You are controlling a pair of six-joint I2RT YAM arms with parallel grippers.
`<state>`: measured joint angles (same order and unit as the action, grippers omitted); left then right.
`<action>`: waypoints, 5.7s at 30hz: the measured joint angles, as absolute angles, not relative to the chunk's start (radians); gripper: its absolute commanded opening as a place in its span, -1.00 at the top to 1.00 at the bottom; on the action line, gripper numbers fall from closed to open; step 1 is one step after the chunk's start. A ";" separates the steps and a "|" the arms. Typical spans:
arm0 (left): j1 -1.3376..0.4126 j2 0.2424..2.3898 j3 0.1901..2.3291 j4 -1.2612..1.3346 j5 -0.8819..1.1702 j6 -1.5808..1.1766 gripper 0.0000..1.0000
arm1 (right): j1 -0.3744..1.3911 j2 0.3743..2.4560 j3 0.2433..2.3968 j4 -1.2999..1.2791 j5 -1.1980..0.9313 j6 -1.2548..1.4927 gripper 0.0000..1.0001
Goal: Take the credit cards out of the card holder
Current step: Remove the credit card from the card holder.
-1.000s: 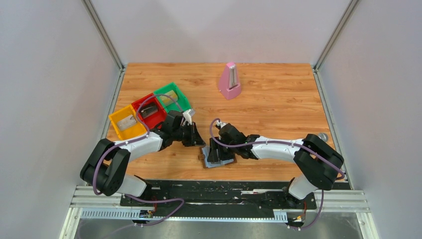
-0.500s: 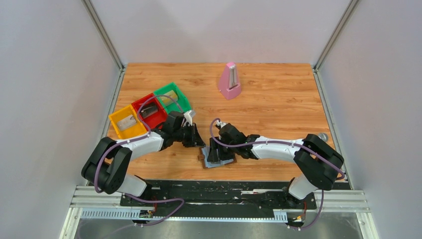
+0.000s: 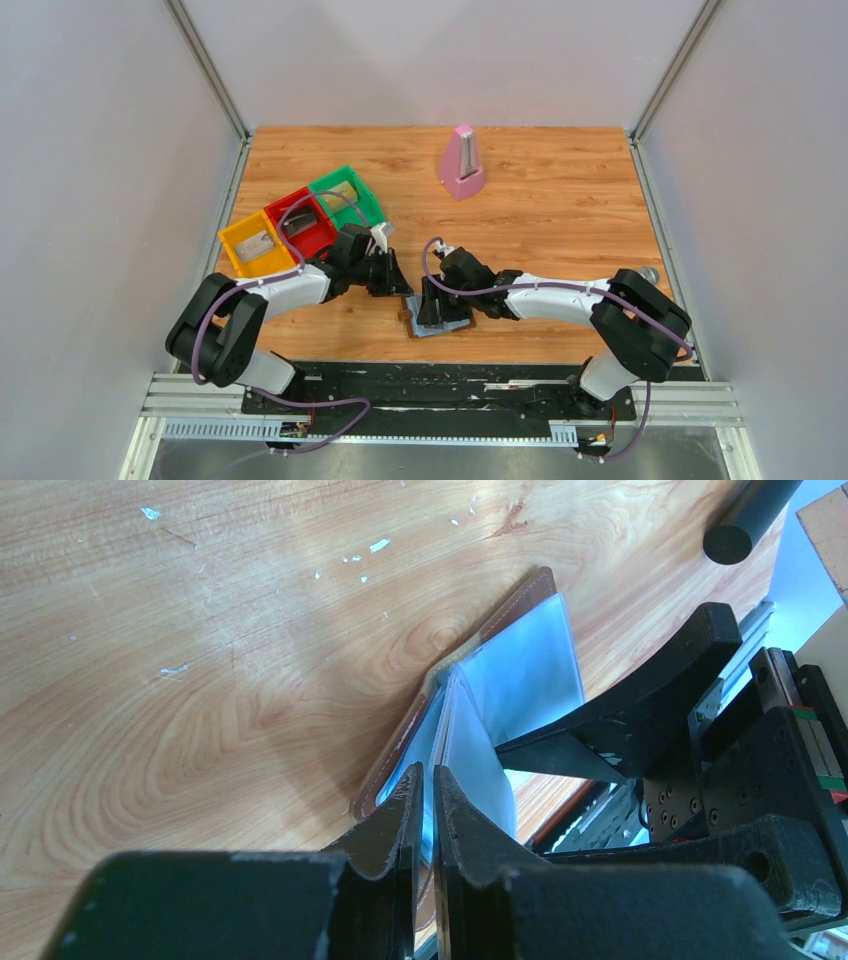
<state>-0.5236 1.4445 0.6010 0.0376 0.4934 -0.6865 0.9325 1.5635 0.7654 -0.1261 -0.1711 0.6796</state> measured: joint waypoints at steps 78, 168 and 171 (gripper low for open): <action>-0.620 1.534 0.684 -0.020 0.549 -0.681 0.77 | 0.900 1.511 0.765 -0.124 -0.132 0.682 -0.35; -0.652 1.595 0.676 0.063 0.517 -0.738 0.44 | 0.784 1.460 0.641 -0.115 -0.124 0.699 0.45; -0.656 1.605 0.670 0.086 0.518 -0.738 0.41 | 0.782 1.462 0.633 -0.098 -0.128 0.704 0.45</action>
<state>-0.6559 1.6051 0.6704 0.0860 0.5182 -0.7383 0.7818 1.4620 0.6334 -0.0978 -0.1276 0.7040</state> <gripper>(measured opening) 0.285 0.276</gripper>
